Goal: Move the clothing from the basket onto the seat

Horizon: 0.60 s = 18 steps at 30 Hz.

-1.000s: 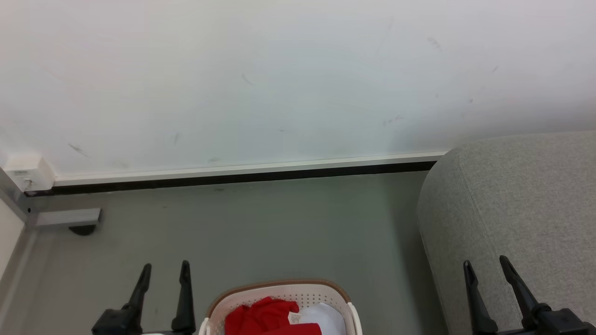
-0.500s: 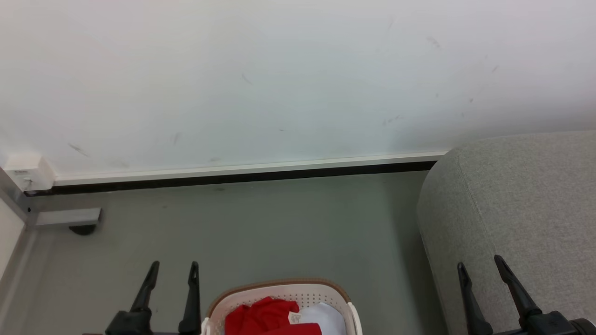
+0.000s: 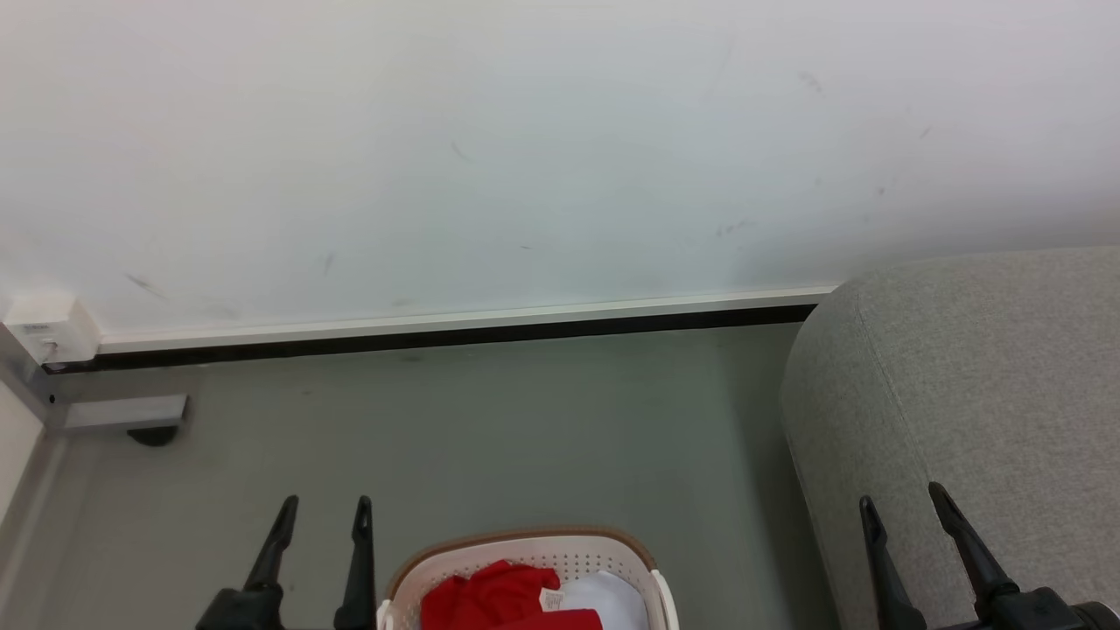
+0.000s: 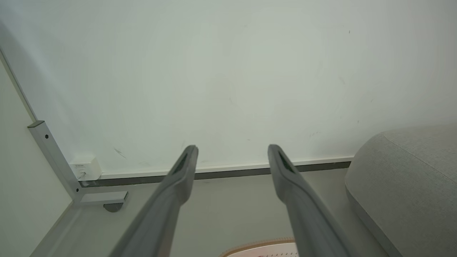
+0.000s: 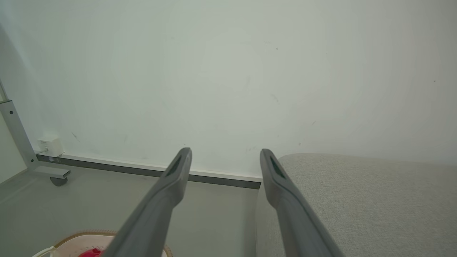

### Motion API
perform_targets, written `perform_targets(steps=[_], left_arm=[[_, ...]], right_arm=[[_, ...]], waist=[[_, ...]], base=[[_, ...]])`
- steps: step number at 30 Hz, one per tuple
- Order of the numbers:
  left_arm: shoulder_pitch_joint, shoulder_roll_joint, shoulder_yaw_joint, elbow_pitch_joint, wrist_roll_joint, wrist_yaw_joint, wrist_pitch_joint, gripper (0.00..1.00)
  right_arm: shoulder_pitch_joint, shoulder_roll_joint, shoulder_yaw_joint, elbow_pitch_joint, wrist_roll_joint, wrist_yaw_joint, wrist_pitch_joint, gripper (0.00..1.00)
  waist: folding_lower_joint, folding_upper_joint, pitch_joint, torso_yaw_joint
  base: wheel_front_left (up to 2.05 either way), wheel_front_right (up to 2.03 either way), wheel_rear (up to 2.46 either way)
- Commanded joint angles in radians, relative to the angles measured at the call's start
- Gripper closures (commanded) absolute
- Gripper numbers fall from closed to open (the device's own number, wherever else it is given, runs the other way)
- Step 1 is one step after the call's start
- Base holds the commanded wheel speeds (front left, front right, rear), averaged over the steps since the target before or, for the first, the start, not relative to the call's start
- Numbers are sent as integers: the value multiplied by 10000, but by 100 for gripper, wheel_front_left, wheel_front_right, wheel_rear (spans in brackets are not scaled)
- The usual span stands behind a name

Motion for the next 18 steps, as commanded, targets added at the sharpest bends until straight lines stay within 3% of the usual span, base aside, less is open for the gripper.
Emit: perform_targets(steps=[1, 10, 18], left_arm=[[72, 26, 22, -1, -129, -29, -7, 0], [-111, 11, -120, 39, -209, -209, -7, 0], [-787, 5, -593, 474, -165, -778, -7, 0]], right_arm=[[92, 1, -6, 7, 24, -21, 4, 0], [-114, 1, 19, -51, 59, -21, 4, 0], [-488, 1, 192, -135, 54, -21, 4, 0]], waist=[[0, 0, 11, -12], [0, 0, 151, -125], [0, 0, 630, -432]], base=[[0, 0, 0], [0, 0, 0], [0, 0, 0]])
